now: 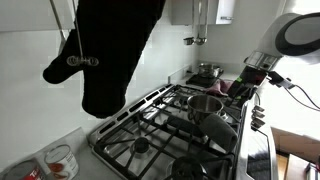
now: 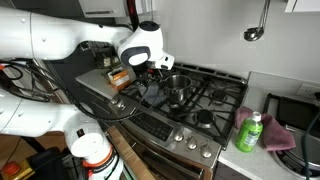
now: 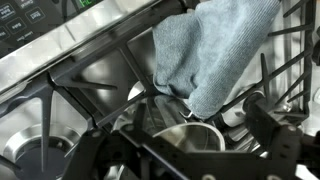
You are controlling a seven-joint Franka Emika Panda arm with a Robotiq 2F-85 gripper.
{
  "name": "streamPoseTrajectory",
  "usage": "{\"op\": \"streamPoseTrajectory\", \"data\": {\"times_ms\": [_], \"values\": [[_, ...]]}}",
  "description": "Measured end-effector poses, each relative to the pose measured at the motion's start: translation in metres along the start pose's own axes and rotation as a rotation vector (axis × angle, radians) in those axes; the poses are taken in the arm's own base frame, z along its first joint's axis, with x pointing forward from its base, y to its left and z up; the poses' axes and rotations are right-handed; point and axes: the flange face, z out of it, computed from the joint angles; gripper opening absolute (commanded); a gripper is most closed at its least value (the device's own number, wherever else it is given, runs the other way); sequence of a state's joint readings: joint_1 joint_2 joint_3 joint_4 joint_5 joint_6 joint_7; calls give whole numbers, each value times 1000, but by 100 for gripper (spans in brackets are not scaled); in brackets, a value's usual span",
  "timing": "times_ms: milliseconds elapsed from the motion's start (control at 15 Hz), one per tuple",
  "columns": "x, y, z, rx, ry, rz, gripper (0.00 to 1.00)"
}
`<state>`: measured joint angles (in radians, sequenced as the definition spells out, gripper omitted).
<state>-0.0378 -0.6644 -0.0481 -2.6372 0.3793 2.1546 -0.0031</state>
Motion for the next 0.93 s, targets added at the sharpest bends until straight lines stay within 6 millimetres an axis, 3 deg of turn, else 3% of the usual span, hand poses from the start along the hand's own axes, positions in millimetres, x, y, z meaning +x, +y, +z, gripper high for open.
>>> {"op": "streamPoseTrajectory", "data": {"times_ms": [600, 733, 933], "values": [[8, 6, -1, -7, 19, 39, 100], [28, 30, -17, -25, 65, 129, 100], [67, 91, -59, -46, 145, 289, 100]]}}
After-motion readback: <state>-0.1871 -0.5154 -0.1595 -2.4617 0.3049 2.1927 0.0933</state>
